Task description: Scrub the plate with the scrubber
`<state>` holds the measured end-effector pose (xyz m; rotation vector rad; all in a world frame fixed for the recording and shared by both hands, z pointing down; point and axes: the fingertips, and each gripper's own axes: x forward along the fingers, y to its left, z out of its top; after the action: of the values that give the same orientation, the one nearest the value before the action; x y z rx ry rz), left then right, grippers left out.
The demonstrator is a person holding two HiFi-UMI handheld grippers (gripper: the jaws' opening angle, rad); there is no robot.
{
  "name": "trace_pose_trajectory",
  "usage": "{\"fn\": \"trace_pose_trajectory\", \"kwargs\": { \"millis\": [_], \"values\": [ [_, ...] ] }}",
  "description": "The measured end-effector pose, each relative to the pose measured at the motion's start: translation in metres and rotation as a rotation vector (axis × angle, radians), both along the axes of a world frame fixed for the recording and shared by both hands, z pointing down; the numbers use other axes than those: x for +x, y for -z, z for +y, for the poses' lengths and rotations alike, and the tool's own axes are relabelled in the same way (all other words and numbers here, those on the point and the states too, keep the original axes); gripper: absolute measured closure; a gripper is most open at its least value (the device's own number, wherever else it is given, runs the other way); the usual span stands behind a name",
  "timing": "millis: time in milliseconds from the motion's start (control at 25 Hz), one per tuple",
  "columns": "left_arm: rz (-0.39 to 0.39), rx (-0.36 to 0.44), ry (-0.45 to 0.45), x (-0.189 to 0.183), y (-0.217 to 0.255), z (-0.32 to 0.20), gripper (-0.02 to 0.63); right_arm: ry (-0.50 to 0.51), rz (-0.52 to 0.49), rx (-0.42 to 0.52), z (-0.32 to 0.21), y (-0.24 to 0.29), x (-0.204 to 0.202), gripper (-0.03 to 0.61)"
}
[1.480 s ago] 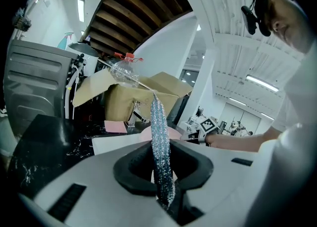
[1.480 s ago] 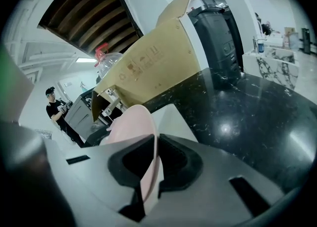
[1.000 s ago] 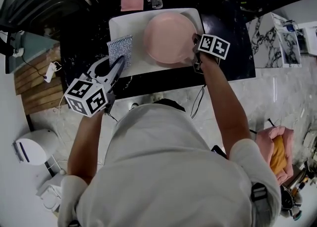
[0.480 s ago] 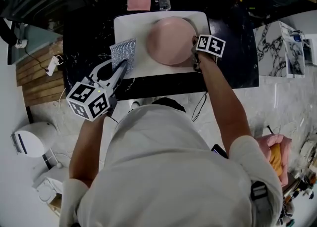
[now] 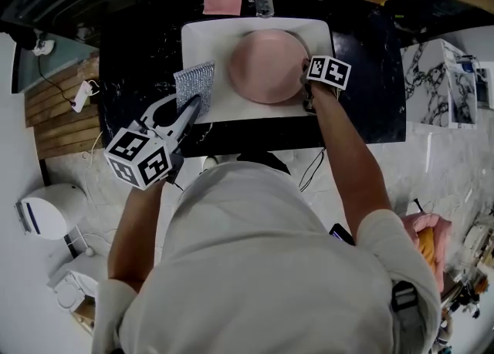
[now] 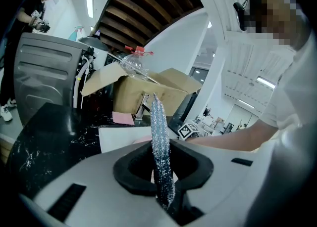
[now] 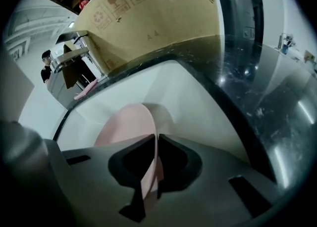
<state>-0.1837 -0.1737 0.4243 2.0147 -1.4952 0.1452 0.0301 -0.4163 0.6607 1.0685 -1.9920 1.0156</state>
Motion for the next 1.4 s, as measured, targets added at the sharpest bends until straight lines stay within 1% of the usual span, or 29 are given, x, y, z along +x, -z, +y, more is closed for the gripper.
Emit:
{"fn": "trace_pose_trajectory", "kwargs": {
  "millis": [320,520,680,880,1000,1160,1400],
  "values": [
    [0.007,-0.002,-0.006,-0.005,-0.003,-0.001,0.549,0.031,0.069,0.027,0.0,-0.009,0.001,0.551],
    [0.009,0.003,-0.016,-0.006,-0.001,0.002,0.549,0.037,0.093,0.033,0.003,-0.011,0.004,0.549],
    [0.012,0.008,-0.024,-0.01,-0.001,0.007,0.549,0.037,0.131,0.051,0.005,-0.006,0.009,0.548],
    [0.023,0.028,-0.047,-0.011,0.003,0.012,0.549,0.01,0.13,0.079,0.011,0.013,0.015,0.543],
    [0.03,0.044,-0.072,-0.01,0.007,0.017,0.549,0.013,0.131,0.12,0.018,0.032,0.017,0.543],
    [0.036,0.064,-0.108,-0.008,0.012,0.026,0.549,0.056,0.156,0.217,0.031,0.065,0.014,0.543],
    [0.036,0.096,-0.157,-0.009,0.023,0.048,0.549,0.107,0.153,0.352,0.071,0.117,0.003,0.543]
  ]
}}
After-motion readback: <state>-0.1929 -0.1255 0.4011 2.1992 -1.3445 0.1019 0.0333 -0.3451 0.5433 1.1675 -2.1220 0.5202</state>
